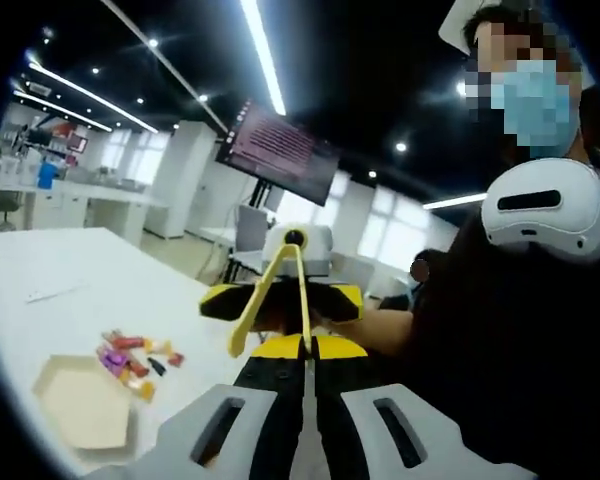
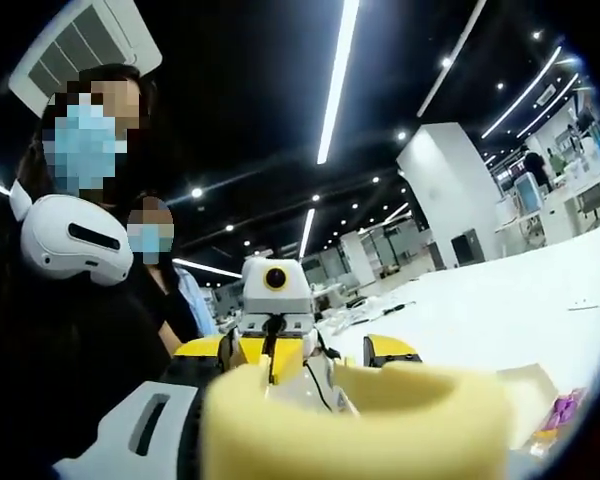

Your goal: Place the target food into the container with the food tongs after gripping and lifting it, then release it inside without dropping or visibly crushing the food.

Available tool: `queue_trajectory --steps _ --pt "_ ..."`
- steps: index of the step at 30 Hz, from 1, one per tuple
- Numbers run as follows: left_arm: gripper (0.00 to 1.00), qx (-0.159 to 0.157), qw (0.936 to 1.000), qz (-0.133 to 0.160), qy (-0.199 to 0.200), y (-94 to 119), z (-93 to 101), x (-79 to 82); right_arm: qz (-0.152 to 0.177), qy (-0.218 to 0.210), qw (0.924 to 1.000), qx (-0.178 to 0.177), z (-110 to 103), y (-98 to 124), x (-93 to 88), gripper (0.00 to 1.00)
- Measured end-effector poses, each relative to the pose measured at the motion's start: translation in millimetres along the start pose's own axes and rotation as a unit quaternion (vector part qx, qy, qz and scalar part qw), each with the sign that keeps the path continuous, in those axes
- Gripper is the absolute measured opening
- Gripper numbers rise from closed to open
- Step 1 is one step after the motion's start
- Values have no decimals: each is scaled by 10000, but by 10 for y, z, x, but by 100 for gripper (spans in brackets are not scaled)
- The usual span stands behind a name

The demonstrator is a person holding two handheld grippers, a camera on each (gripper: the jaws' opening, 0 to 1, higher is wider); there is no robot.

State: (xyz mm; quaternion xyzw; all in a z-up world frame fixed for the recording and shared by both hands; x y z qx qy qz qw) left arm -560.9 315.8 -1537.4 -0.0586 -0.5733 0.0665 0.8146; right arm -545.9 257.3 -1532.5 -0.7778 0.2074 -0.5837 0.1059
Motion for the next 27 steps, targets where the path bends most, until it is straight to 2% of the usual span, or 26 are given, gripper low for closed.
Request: queue_trajectory --steps 5,10,16,22,27 --pt "0 2 9999 13 155 -41 16 27 -47 4 10000 -22 3 2 -26 50" --pt "0 -9 9997 26 233 -30 8 42 55 -4 10000 32 -27 -19 11 47" --pt "0 -33 9993 187 316 -2 1 94 28 354 9993 72 -32 -22 20 37" --pt "0 -18 9994 192 286 0 -13 91 28 547 9985 30 -58 -5 38 37" --pt "0 -47 9994 196 294 -10 -7 98 126 518 9986 -7 -45 16 72 34"
Point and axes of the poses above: the point that each gripper's makers call its tool centre point, and the gripper's own axes: y roughly backward along the fingers, z roughly to its right, x roughly out of its top, the point moved 4 cm from there along y, roughly backward along the fingers, and after that the axes turned 12 degrees about z, right-handed, at the moved point
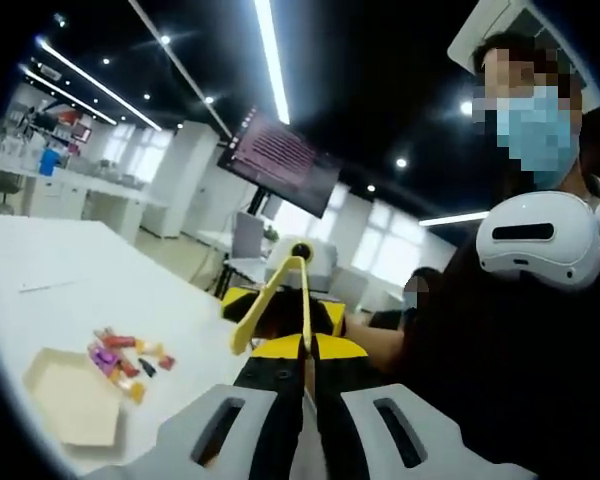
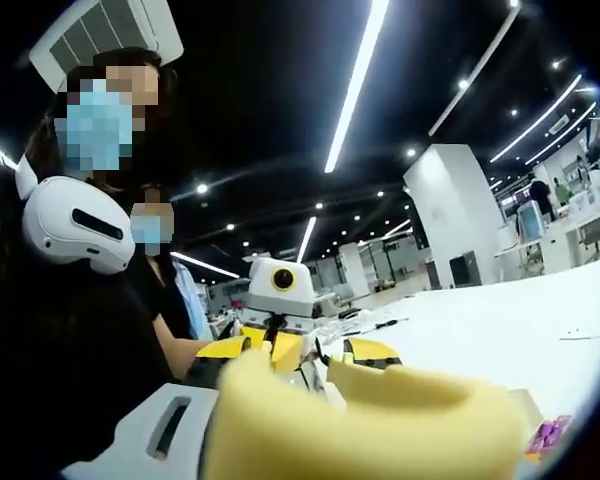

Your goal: Place the target food into the container with the food tongs after gripping and lifting it, then release it inside without dropping or visibly crushing the food.

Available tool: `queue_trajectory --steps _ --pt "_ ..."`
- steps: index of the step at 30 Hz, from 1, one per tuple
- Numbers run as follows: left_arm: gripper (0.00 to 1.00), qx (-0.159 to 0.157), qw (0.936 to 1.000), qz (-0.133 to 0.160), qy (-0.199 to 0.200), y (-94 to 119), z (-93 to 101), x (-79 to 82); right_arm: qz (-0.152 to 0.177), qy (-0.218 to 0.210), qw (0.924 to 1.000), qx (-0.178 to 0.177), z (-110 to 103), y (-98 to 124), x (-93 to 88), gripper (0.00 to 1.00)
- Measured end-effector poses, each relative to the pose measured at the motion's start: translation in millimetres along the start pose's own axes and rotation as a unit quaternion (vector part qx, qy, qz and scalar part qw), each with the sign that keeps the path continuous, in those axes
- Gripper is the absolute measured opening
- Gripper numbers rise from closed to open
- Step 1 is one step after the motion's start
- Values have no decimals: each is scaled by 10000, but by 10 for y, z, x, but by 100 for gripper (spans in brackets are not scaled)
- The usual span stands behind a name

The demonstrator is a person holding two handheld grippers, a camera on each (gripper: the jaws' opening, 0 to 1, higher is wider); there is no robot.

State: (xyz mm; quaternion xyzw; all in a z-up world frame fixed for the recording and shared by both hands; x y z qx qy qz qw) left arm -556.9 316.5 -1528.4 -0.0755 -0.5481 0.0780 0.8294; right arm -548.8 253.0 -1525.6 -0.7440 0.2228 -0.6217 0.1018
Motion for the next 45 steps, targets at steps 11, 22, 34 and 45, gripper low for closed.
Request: queue_trajectory --steps 11,22,34,45 --pt "0 16 9998 100 -197 -32 5 48 174 -81 9998 -83 -5 -37 63 28" --pt "2 331 9899 55 -1374 -19 -39 -70 23 64 9995 -293 62 2 -42 27" --pt "4 1053 9824 146 -1533 212 -209 -202 -62 179 9984 -524 152 139 -23 26" --pt "54 2690 9389 234 -2135 805 -682 -466 -59 167 9971 -745 221 317 12 26"
Point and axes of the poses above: the point that each gripper's makers call its tool centre point, and the gripper's own axes: y roughly backward along the fingers, z roughly to its right, x roughly out of its top, the point moved 4 cm from there along y, roughly backward along the fingers, and after that the axes turned 12 degrees about z, right-handed, at the moved point
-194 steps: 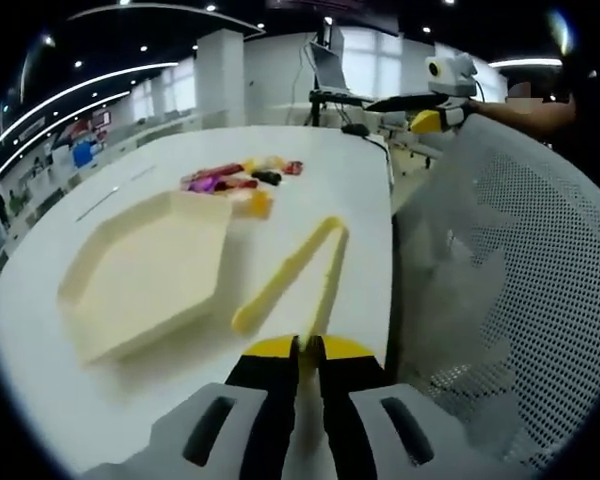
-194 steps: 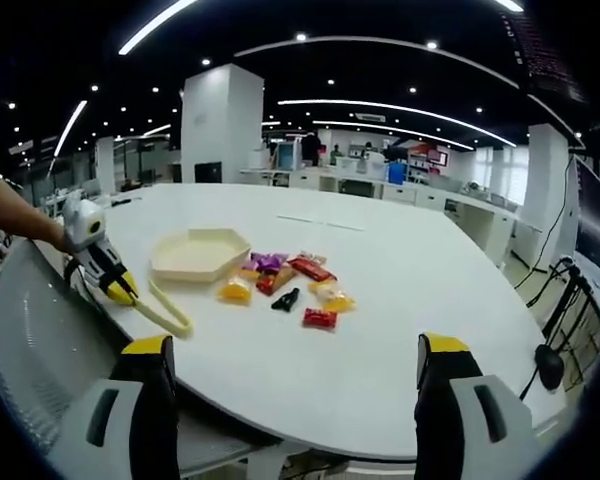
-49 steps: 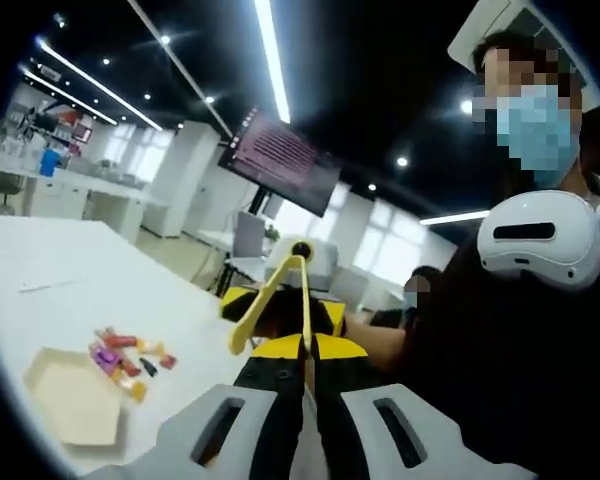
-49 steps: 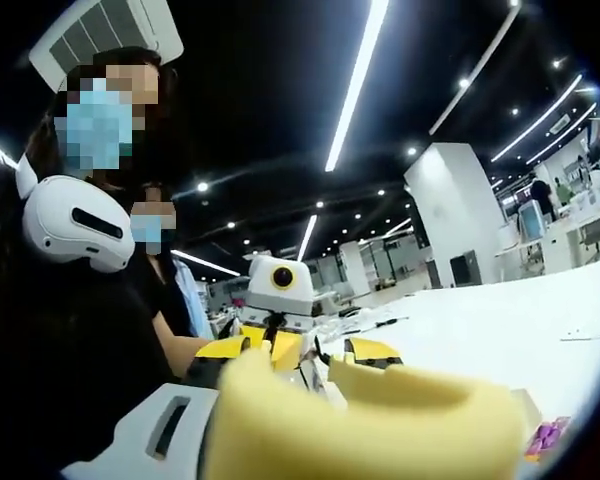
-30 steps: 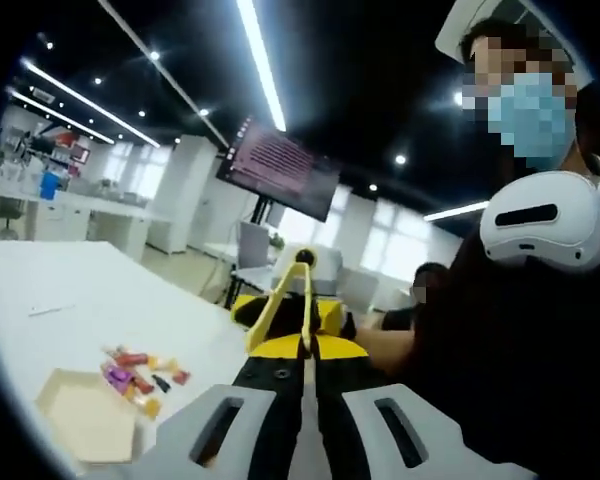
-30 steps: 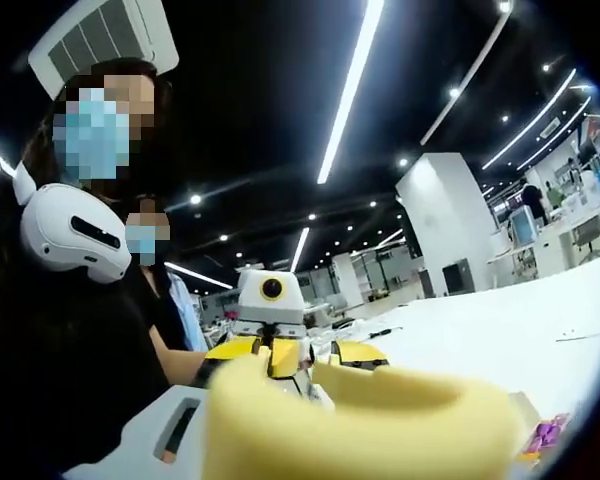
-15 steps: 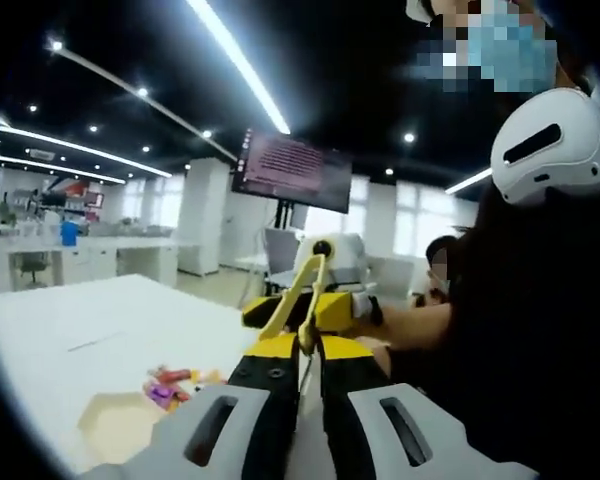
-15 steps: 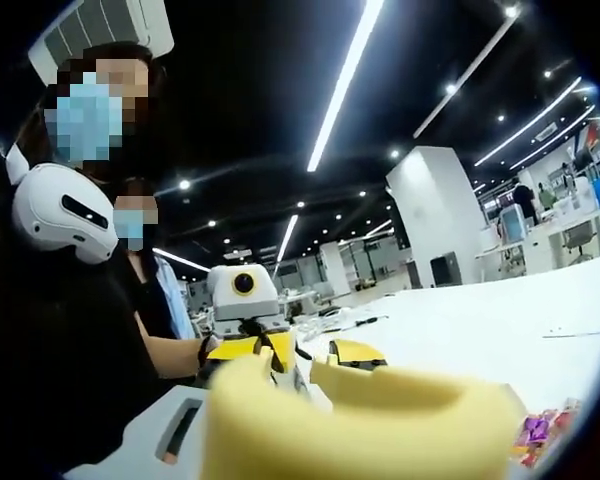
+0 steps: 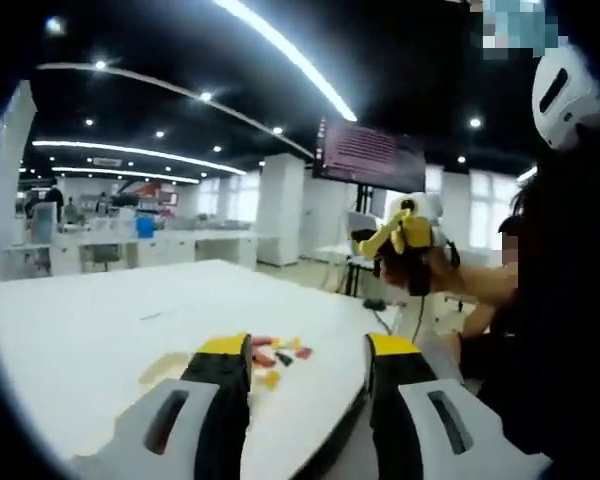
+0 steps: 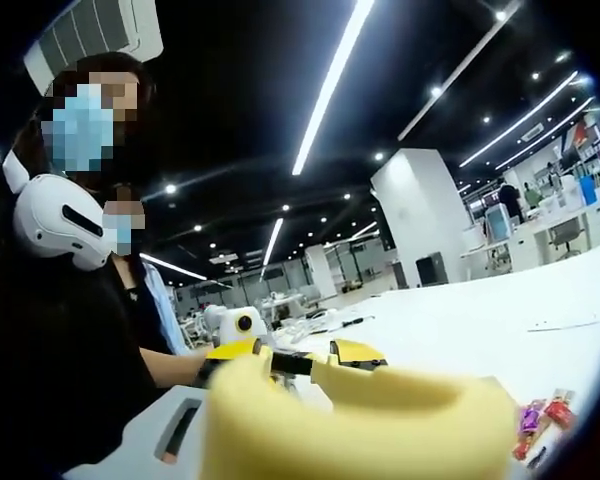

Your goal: Place the target food into the container with the food tongs after gripping and lifting it, then release it inside without dropping or visibly crushing the food.

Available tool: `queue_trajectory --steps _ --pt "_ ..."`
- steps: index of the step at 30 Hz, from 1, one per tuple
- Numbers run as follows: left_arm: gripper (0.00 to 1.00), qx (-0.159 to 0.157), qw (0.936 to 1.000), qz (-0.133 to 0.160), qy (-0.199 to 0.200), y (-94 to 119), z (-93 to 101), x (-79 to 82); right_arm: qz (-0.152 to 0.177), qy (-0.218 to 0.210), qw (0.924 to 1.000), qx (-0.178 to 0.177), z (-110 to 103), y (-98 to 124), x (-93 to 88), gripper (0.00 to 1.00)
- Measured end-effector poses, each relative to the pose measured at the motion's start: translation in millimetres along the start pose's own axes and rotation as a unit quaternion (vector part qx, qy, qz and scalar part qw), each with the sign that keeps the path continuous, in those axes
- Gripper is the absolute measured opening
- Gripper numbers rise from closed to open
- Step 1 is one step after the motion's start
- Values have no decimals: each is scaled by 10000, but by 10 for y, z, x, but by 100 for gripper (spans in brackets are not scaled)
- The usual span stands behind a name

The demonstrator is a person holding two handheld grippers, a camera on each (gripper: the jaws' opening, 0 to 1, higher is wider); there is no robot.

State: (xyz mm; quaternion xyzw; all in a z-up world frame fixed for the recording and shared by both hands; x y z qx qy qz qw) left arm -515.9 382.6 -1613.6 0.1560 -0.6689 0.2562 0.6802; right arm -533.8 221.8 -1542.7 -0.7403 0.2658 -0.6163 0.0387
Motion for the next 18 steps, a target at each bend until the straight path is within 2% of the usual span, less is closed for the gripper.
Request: queue_trajectory --steps 3,6,9,12,15,18 --pt "74 476 9987 -159 -131 139 -136 -190 9 -12 10000 -66 -1 34 8 27" --pt "90 805 9952 -453 -318 264 -246 -386 -6 -30 9999 -144 -2 80 16 26" --pt "100 996 9928 -558 -355 349 -313 -545 -20 -23 9997 -225 26 140 17 26" --pt "99 1185 9908 -630 -147 442 -408 -733 -81 9 9994 -322 45 178 -5 26" --pt "99 1400 9856 -888 -325 511 -476 -885 -184 47 9990 -401 50 209 -40 26" --pt "99 1521 9840 -893 -239 538 -542 -991 -261 65 9985 -469 59 241 -65 26"
Point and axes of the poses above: the point that each gripper's makers call its tool centre point, and the gripper's own axes: y roughly backward along the fingers, z roughly to its right, x roughly out of its top, the point moved 4 cm from there along y, roughly backward along the fingers, and after that the axes turned 12 degrees about z, right-handed, at the moved point
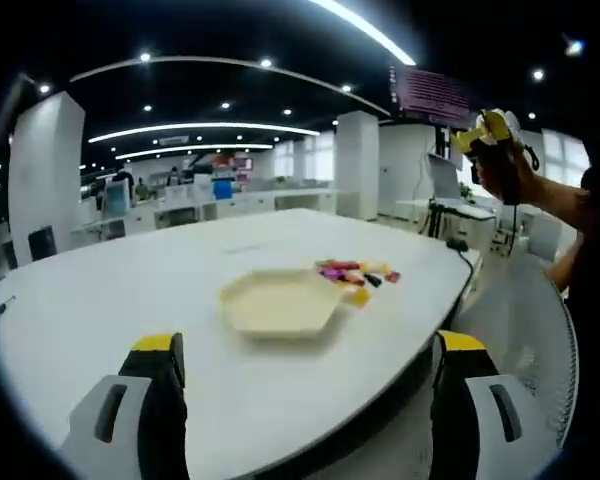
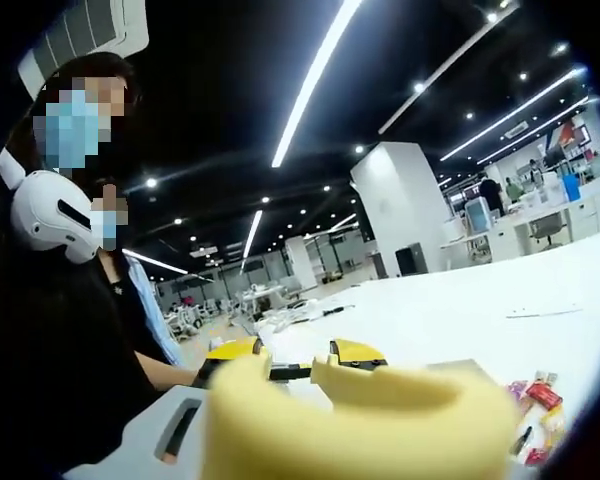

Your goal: Place the target food into the container with the food tongs after gripping and lifting it, then release it inside without dropping or visibly crushing the food.

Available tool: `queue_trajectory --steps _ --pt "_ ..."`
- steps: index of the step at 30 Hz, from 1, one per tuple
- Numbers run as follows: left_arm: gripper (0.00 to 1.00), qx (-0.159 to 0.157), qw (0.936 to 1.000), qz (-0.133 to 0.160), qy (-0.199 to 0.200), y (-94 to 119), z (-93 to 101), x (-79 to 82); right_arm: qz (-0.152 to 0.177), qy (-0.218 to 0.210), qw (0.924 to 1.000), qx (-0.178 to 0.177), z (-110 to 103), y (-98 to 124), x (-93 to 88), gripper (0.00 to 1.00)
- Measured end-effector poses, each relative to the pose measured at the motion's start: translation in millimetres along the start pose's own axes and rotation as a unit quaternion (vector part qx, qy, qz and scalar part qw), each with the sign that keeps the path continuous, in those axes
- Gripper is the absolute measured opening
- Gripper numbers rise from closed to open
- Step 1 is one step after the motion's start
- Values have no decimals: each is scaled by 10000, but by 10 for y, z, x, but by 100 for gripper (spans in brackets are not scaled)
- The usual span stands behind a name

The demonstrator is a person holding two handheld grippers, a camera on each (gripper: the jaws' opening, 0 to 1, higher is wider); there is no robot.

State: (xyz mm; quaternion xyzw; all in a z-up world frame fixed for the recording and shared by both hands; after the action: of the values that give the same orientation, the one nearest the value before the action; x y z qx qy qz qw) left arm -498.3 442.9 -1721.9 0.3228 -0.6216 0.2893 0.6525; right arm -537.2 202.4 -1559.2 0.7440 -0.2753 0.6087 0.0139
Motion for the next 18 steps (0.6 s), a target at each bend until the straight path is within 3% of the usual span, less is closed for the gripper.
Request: queue_trajectory --steps 6,10,12,18 --pt "99 38 9998 -169 -132 -53 36 -156 -159 52 9998 -143 3 40 -43 26" --pt "99 70 9994 -23 -329 -43 -12 -146 -215 113 9994 -236 25 65 -49 27" --pt "98 67 9997 -148 -207 -35 -14 -172 -235 116 9993 -283 46 79 -53 27" --pt "98 38 9997 -47 -248 -34 -6 -155 -396 237 9978 -483 164 137 -86 27"
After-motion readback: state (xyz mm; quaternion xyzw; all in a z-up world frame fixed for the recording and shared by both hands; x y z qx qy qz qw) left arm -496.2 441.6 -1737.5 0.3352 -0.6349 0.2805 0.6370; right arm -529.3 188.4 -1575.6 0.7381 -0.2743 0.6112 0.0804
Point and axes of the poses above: the point that each gripper's makers call its tool centre point, and the gripper's own axes: y roughly backward along the fingers, z roughly to its right, x roughly out of its top, the point moved 4 cm from there along y, roughly backward along the fingers, and after that the axes turned 12 degrees about z, right-handed, at the moved point
